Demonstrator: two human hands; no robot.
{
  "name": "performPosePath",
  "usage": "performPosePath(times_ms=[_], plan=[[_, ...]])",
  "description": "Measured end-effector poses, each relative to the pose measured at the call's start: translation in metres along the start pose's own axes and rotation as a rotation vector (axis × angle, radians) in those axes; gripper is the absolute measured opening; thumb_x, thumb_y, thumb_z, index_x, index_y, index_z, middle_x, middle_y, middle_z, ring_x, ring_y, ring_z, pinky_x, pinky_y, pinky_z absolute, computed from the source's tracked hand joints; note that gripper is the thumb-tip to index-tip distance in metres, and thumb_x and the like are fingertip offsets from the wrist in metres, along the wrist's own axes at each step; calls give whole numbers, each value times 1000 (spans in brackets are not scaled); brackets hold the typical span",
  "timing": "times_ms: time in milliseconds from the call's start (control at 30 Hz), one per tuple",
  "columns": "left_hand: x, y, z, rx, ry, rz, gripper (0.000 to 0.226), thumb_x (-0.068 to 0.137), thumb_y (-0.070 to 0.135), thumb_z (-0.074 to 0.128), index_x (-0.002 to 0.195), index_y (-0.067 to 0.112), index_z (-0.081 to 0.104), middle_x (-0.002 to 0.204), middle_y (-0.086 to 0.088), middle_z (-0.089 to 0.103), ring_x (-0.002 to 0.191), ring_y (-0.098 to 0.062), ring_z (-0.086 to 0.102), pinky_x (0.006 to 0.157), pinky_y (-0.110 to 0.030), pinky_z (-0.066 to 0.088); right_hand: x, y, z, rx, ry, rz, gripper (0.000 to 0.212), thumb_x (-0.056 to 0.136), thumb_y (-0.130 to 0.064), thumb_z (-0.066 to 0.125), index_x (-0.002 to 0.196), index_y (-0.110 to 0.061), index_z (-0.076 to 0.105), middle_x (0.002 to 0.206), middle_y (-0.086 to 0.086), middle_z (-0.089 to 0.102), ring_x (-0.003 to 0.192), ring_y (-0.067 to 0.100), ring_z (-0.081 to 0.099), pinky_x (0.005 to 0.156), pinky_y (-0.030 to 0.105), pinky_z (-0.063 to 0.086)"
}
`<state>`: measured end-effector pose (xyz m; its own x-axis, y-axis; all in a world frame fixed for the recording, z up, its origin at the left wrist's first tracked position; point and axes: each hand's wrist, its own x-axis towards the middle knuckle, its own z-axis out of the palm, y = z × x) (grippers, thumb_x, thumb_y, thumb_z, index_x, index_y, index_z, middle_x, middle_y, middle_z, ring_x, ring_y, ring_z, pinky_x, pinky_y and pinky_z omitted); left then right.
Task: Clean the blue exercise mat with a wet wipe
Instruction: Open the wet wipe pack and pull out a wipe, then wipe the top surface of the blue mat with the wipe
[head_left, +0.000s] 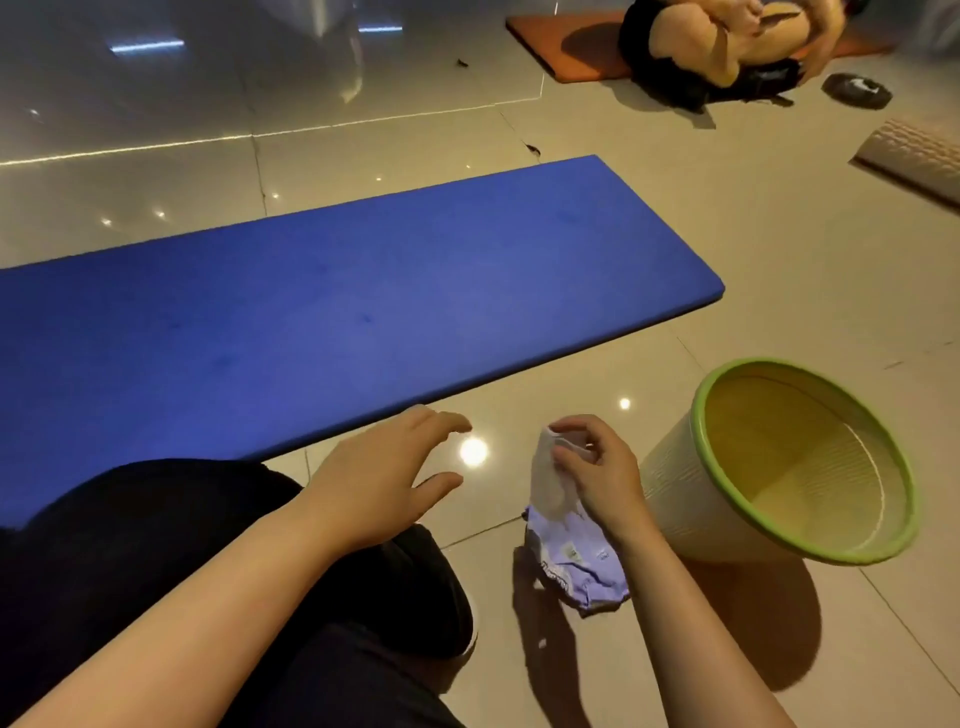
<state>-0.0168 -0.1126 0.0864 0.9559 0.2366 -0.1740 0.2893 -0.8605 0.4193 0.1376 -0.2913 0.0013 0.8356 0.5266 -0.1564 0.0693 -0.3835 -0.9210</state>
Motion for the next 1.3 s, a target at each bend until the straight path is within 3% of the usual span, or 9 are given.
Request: performPosePath(times_ms=[167, 267, 400, 567, 767, 967, 1100, 1200, 1300], plan=[[-23, -8, -27, -48, 100, 6, 68, 92, 46, 59, 149, 43, 22, 150, 16, 27, 133, -6, 33, 102, -23, 35, -25, -87, 30, 219, -188, -142, 42, 87, -3, 67, 118, -28, 56, 113, -1, 57, 100, 16, 59, 77, 28, 58], [-45, -10, -54, -502, 173, -84, 72, 80, 60, 59, 144, 47, 28, 146, 16, 36, 133, 1, 37, 106, -22, 34, -43, -136, 45, 293, -279, -223, 35, 87, -3, 67, 112, -25, 59, 106, 3, 62, 93, 19, 65, 72, 27, 58], [-83, -27, -97, -870, 288, -173, 41, 96, 43, 46, 132, 26, 55, 126, 10, 59, 117, 0, 54, 97, -16, 42, -66, -199, 74, 184, -464, -418, 25, 87, -1, 68, 95, -25, 66, 95, -8, 70, 88, 22, 66, 75, 34, 58], [-151, -58, -146, -939, 400, -146, 12, 92, 20, 64, 102, 18, 70, 96, 5, 69, 95, -7, 63, 97, -29, 49, -90, -261, 129, 87, -490, -580, 52, 79, 7, 70, 95, -42, 66, 94, -6, 67, 84, 25, 66, 74, 37, 56], [-235, -124, -175, -898, 684, -274, 7, 91, 18, 65, 86, 22, 62, 86, 9, 62, 77, 1, 60, 74, -18, 53, -115, -307, 230, -23, -694, -524, 49, 77, -6, 78, 104, -42, 58, 103, 2, 63, 86, 26, 65, 74, 42, 58], [-312, -204, -183, -874, 911, -454, 11, 92, 27, 58, 92, 19, 51, 86, 1, 65, 79, -8, 65, 77, -31, 57, -123, -332, 326, -129, -959, -406, 19, 81, -12, 75, 99, -10, 69, 94, 15, 72, 92, 33, 67, 91, 49, 53], [-332, -249, -177, -900, 936, -523, 15, 90, 21, 63, 84, 20, 50, 83, 4, 59, 81, -12, 59, 64, -24, 53, -117, -336, 369, -35, -1078, -302, 38, 68, -33, 72, 95, -7, 69, 87, 9, 72, 83, 28, 67, 85, 38, 55], [-340, -278, -169, -1029, 912, -523, 23, 87, 9, 65, 73, 22, 52, 92, -8, 56, 88, -19, 59, 60, -22, 51, -108, -334, 402, -10, -1135, -232, 11, 87, -15, 65, 94, -8, 62, 74, 3, 62, 65, 17, 57, 60, 28, 52], [-343, -301, -165, -1097, 870, -572, 26, 81, 2, 70, 75, 24, 58, 92, -1, 58, 82, -15, 60, 58, -23, 50, -91, -329, 432, -92, -1140, -233, 13, 100, -15, 52, 103, -17, 64, 85, 4, 66, 73, 17, 60, 60, 27, 49]])
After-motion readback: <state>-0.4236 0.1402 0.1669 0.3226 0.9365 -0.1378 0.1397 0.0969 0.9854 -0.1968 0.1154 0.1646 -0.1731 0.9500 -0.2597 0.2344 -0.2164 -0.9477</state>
